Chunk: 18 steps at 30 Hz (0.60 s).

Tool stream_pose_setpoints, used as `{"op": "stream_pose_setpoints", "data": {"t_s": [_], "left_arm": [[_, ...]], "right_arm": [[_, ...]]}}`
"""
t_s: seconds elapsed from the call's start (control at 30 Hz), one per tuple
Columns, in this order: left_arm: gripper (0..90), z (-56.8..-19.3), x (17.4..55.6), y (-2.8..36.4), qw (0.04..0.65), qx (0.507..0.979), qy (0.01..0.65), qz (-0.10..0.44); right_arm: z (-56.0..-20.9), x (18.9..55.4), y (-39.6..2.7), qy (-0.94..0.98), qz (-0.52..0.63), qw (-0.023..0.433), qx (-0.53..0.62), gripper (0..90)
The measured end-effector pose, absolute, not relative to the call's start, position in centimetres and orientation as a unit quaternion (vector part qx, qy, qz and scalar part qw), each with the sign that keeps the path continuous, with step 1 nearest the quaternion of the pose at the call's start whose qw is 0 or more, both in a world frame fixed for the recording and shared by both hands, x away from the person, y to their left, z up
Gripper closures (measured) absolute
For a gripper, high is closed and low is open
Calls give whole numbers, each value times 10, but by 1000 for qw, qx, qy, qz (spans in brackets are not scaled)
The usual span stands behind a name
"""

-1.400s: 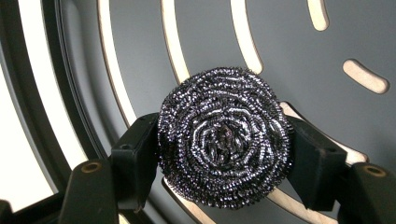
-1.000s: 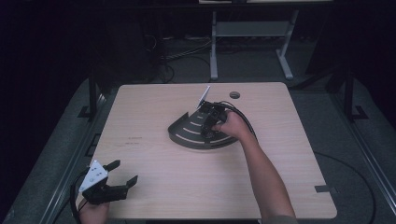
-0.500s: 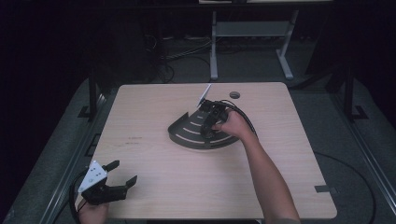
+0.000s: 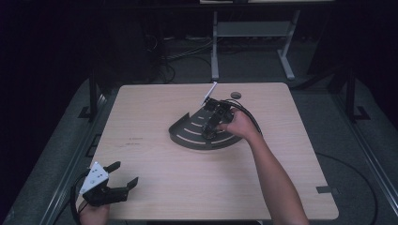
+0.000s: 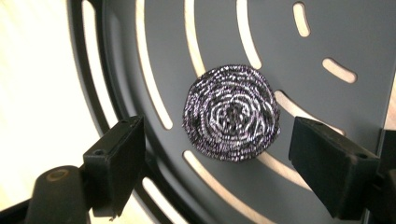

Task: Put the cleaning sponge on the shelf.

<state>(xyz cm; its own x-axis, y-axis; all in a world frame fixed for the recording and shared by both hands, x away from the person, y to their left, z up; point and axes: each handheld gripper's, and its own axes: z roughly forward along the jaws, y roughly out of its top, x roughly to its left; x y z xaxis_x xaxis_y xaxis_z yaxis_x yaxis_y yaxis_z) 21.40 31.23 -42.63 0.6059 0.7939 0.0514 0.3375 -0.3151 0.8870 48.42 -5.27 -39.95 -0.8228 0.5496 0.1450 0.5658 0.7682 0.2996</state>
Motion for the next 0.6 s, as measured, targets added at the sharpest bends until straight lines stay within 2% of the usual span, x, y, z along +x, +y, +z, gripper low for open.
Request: {"op": "stream_pose_setpoints", "data": {"t_s": [0.6], "left_arm": [[134, -427, 213, 313, 454, 770, 371, 251]], "right_arm": [[-383, 463, -81, -939, -185, 23, -289, 193]]}}
